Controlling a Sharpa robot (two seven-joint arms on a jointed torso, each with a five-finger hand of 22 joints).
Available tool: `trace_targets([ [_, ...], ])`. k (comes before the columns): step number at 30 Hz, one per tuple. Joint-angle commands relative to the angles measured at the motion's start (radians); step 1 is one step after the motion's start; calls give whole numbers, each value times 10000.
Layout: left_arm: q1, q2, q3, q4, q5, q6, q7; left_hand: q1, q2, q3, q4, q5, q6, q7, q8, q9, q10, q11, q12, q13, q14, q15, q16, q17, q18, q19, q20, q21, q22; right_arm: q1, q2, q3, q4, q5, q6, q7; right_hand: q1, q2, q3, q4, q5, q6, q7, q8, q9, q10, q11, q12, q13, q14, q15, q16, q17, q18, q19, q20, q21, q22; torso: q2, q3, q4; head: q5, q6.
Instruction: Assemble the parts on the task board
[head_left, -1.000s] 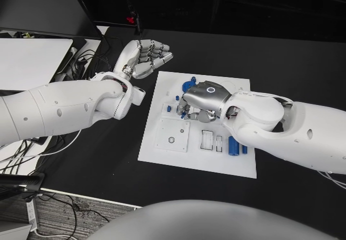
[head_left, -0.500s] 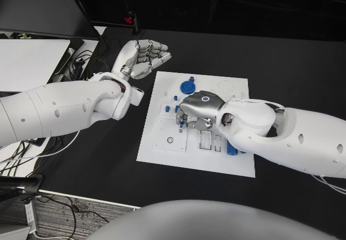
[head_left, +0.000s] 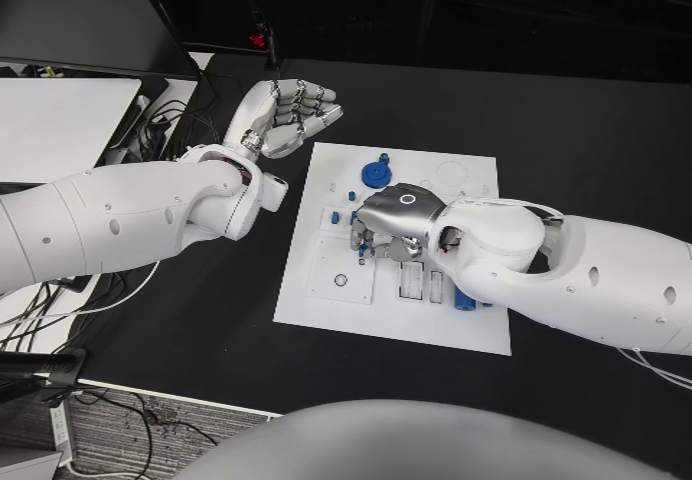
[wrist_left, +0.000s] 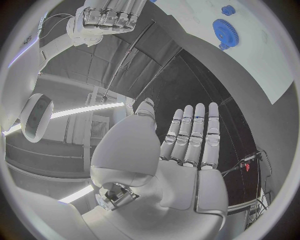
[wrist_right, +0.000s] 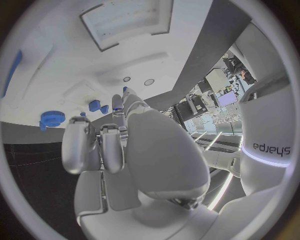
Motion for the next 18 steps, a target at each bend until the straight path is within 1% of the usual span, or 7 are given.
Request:
trace_targets([
  [1, 16, 6, 9, 13, 28, -12, 584, -3, 97, -65, 3, 67, -55, 217, 40, -9, -65, -26, 57, -1, 23, 2, 62, -10, 109, 88, -3, -64, -9, 9, 18, 2, -3, -11, 93, 75, 6, 91, 48, -4, 46, 0, 48, 5, 1, -54, -20, -59, -15, 606, -23, 25, -6, -124, 1, -25, -56, 1334, -5, 0, 2, -2, 1],
  [8, 16, 1, 9, 10, 28, -14, 582, -3, 97, -65, 3, 67, -55, 217, 40, -9, -65, -26, 57, -1, 23, 2, 62, -10, 109, 88, -3, -64, -9, -2, 43, 2, 32, -11, 212, 67, 6, 91, 48, -4, 46, 0, 48, 5, 1, -54, -20, -59, -15, 606, -23, 25, -6, -124, 1, -25, -56, 1334, -7, 6, -2, 32, 1],
  [12, 16, 2, 9, 14, 28, -15, 584, -3, 97, -65, 3, 67, -55, 217, 40, -9, -65, -26, 57, -1, 23, 2, 62, -10, 109, 88, -3, -64, -9, -6, 51, 1, 47, -10, 329, 45, -1, 87, 61, -7, 46, -22, 63, -14, -3, -83, -6, -59, -16, 602, -13, 16, -27, -121, -6, -17, -69, 1328, -5, -2, 0, 15, 1],
  [15, 16, 1, 9, 13, 28, -17, 582, -3, 97, -65, 3, 67, -55, 217, 40, -9, -65, -26, 57, -1, 23, 2, 62, -10, 109, 88, -3, -64, -9, -11, 59, 0, 36, 2, 402, 20, 30, 94, 104, -39, 55, -43, 78, -35, -7, -121, 3, -57, -16, 601, -1, 17, -26, -120, -7, -7, -72, 1328, -10, -3, -9, 3, 1],
  [18, 16, 1, 9, 12, 28, -20, 583, -3, 97, -65, 3, 67, -55, 217, 40, -9, -65, -26, 57, -1, 23, 2, 62, -10, 109, 88, -3, -64, -9, -17, 64, 0, 26, 17, 459, 8, 37, 97, 114, -47, 57, -45, 81, -39, -7, -127, 5, -57, -15, 602, 1, 18, -23, -122, -5, -4, -68, 1331, -9, -1, -4, -22, 1],
])
